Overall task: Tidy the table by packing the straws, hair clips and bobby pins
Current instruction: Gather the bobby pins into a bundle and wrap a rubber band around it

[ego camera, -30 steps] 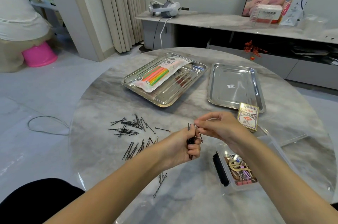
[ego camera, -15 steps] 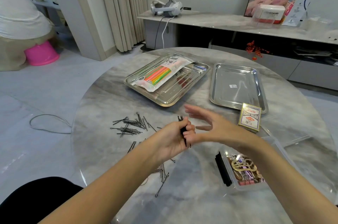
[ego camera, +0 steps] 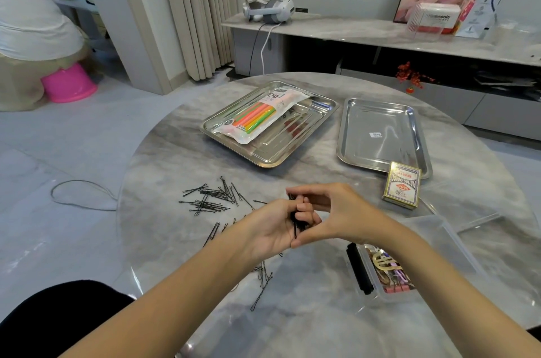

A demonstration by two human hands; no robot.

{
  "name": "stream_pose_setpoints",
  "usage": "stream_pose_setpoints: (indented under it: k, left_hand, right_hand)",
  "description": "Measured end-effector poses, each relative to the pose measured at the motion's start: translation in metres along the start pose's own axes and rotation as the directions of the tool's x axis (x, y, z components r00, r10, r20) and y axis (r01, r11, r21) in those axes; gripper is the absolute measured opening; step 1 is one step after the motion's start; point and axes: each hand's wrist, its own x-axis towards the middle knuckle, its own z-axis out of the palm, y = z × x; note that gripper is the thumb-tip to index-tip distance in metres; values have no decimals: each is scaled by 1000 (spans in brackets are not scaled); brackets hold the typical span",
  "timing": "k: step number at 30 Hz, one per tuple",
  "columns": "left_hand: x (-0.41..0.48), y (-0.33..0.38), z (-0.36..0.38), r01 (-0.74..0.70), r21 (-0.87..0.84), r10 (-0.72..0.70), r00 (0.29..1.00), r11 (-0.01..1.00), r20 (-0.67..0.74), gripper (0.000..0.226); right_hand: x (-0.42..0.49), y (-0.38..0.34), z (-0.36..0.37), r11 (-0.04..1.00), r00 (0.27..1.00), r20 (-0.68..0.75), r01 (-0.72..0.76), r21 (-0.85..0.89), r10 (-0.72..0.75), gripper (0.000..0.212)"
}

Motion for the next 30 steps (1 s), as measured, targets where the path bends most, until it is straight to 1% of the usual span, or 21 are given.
stream_pose_setpoints:
  k: [4,5,8,10,14,17,21,25,27,30]
  left_hand:
    - [-3,1,-2,11,71,-14,998,997,53,24]
    - [-3,1,-2,15,77,-20,998,997,66,24]
    - [0,1,-4,-7,90,2,998,996,60,27]
    - [0,0,-4,-17,103,11,998,995,57,27]
    - [0,-2,-5,-47,150,38,997,988,62,27]
    - [-2,-1,-8,-21,161,5,995,987,100,20]
    - [-3,-3,-15,-45,221,25,995,974,93,24]
    - [-12,2,-23,-75,209,57,994,975,88,19]
    - [-18,7,-29,-77,181,65,995,980,75,24]
    - [-28,15,-42,-71,72,67,996,995,56,21]
  right_hand:
    - [3,3,3,999,998,-63,21,38,-19,67]
    - [3,2,2,999,998,-62,25,34,-23,66]
    - [1,-2,2,1000,1000,20,20,0,-20,77]
    - [1,-5,6,999,1000,9,30,-31,-29,78]
    - [3,-5,8,998,996,-65,51,-44,-54,58]
    - [3,-2,4,998,997,-39,63,-6,-64,50]
    - [4,-1,6,996,996,24,81,-20,-81,48]
    - [7,-4,18,994,995,14,95,-50,-94,45]
    - [8,-8,25,994,995,14,101,-47,-101,48]
    - [9,-15,34,991,991,42,124,45,-126,54]
